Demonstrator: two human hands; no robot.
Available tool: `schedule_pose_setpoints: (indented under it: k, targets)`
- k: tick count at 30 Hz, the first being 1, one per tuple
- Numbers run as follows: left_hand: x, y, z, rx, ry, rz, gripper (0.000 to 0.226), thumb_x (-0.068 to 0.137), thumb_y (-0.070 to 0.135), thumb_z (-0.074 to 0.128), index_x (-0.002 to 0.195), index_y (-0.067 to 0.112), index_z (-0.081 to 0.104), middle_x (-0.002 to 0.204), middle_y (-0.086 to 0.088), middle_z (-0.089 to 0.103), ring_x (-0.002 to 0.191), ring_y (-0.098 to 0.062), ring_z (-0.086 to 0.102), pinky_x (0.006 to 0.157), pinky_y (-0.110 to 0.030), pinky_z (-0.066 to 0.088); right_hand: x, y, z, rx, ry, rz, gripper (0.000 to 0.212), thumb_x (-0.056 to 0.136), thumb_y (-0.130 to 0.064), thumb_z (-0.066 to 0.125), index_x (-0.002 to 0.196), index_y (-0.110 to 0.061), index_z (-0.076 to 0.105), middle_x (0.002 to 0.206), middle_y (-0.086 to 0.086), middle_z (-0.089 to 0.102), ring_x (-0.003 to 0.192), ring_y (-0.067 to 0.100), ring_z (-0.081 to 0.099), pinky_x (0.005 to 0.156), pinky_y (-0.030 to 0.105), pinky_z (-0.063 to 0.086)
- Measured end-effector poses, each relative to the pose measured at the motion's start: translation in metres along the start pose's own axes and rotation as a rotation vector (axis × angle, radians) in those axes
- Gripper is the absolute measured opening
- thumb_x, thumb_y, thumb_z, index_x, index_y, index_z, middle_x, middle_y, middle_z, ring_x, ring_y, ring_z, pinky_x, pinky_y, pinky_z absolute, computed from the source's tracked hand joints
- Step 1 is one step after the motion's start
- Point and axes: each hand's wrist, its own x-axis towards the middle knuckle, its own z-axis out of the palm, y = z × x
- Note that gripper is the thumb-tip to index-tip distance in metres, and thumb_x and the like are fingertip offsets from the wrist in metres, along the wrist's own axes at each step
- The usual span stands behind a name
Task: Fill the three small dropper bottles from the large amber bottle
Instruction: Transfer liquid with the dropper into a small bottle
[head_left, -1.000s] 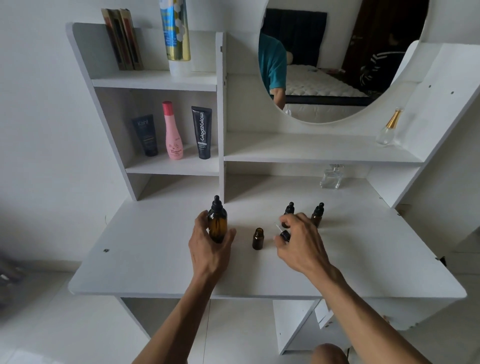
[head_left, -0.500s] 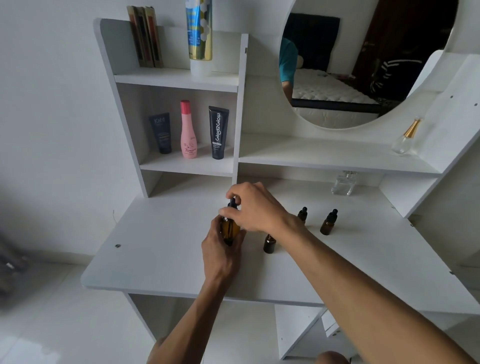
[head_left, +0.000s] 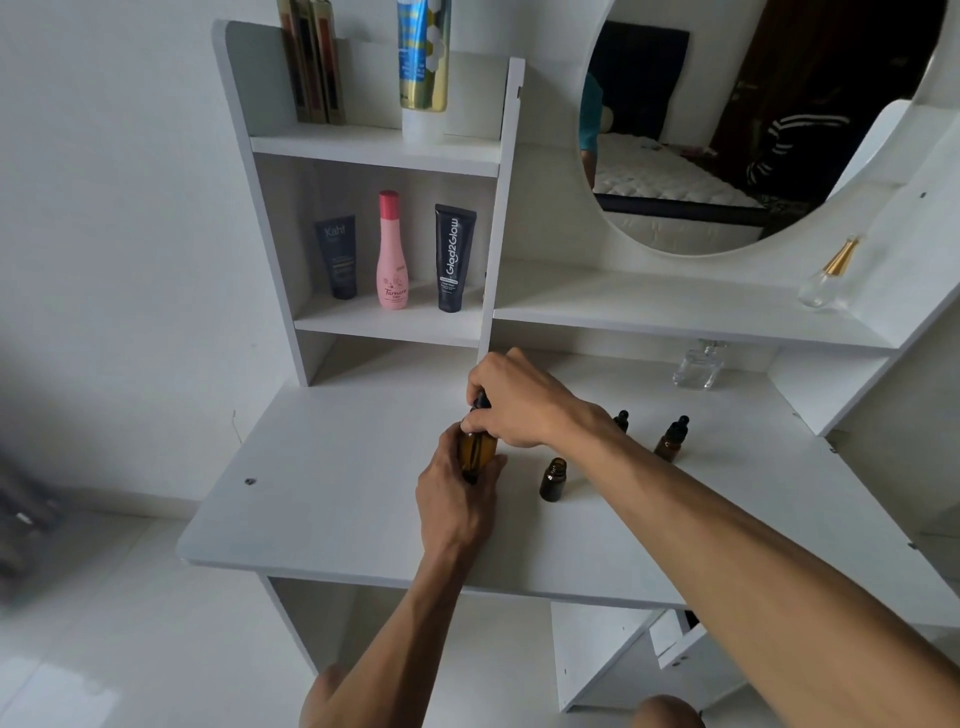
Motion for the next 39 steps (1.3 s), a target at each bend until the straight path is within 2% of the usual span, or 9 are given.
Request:
schedule_pose_setpoints:
  k: [9,12,16,22,24,27,32,36,39]
  targets:
    - [0.001,0.001,0.0,0.033,-0.018,0.028,0.046,0.086,0.031,0.075,0.128,0.027,0.056,0.087,0.018,0.059,0.07,-0.001,0.054,0.061,-0.006,0.039,-0.002,0.007,-0.006,-0.001,-0.078,-0.058,0.026,0.085,-0.019,0.079,0.109,-0.013,0.07,0.103,0.003,0.058,0.105,0.023,0.059,0.081,0.037,0.055]
    - [-0.001,0.002,-0.001,0.021,-0.024,0.023,0.046,0.086,0.029,0.075,0.128,0.028,0.057,0.081,0.025,0.056,0.069,0.007,0.054,0.062,-0.004,0.038,-0.003,0.008,-0.011,0.011,-0.105,-0.078,0.037,0.084,-0.014,0.08,0.119,-0.012,0.068,0.108,0.003,0.066,0.09,0.013,0.057,0.08,0.03,0.051]
    - [-0.001,0.001,0.0,0.013,-0.024,0.022,0.041,0.086,0.032,0.075,0.123,0.029,0.057,0.085,0.023,0.06,0.072,0.008,0.056,0.061,-0.004,0.04,-0.003,0.011,-0.008,0.003,-0.051,-0.022,0.043,0.08,-0.041,0.083,0.108,-0.011,0.069,0.102,0.004,0.062,0.076,0.014,0.059,0.073,0.037,0.056]
    - [-0.001,0.002,0.0,0.008,-0.026,0.034,0.042,0.087,0.032,0.075,0.124,0.027,0.057,0.085,0.021,0.06,0.074,0.0,0.059,0.061,-0.006,0.04,-0.004,0.013,-0.006,0.044,-0.063,-0.047,0.039,0.082,-0.009,0.081,0.119,-0.014,0.069,0.11,0.006,0.068,0.084,0.017,0.06,0.076,0.029,0.051]
    - [-0.002,0.001,0.0,0.009,-0.022,0.04,0.041,0.087,0.033,0.074,0.124,0.027,0.057,0.088,0.017,0.064,0.075,-0.003,0.06,0.061,-0.006,0.041,-0.003,0.014,-0.006,0.084,-0.053,-0.041,0.048,0.079,-0.017,0.085,0.123,-0.014,0.067,0.109,0.003,0.065,0.091,0.017,0.057,0.078,0.028,0.048]
    - [-0.002,0.001,0.0,0.012,-0.019,0.036,0.044,0.087,0.034,0.074,0.126,0.026,0.056,0.092,0.014,0.064,0.077,-0.006,0.061,0.061,-0.004,0.04,-0.002,0.017,-0.003,0.133,0.013,-0.003,0.038,0.078,-0.031,0.086,0.109,-0.015,0.069,0.102,0.004,0.064,0.089,0.018,0.059,0.073,0.03,0.048]
    - [-0.002,0.001,0.0,0.025,-0.024,0.038,0.043,0.086,0.034,0.075,0.124,0.026,0.056,0.083,0.024,0.058,0.074,0.003,0.058,0.061,-0.004,0.04,-0.004,0.019,-0.005,0.222,-0.016,-0.025,0.038,0.078,-0.006,0.082,0.113,-0.013,0.071,0.099,-0.001,0.071,0.087,0.011,0.063,0.076,0.02,0.051]
    - [-0.003,0.002,0.0,0.025,-0.033,0.052,0.046,0.087,0.033,0.075,0.127,0.024,0.056,0.096,0.014,0.063,0.076,0.007,0.056,0.065,0.0,0.039,-0.007,0.021,-0.003,0.237,0.048,-0.002,0.034,0.075,-0.026,0.088,0.103,-0.013,0.072,0.085,-0.005,0.067,0.079,0.012,0.064,0.071,0.024,0.052]
    - [-0.002,0.002,0.0,0.023,-0.037,0.044,0.046,0.086,0.034,0.075,0.127,0.023,0.057,0.089,0.021,0.059,0.076,0.008,0.057,0.065,-0.001,0.04,-0.006,0.025,0.001,0.294,0.082,0.001,0.031,0.073,-0.018,0.09,0.099,-0.015,0.074,0.087,-0.002,0.07,0.081,0.015,0.068,0.074,0.028,0.057]
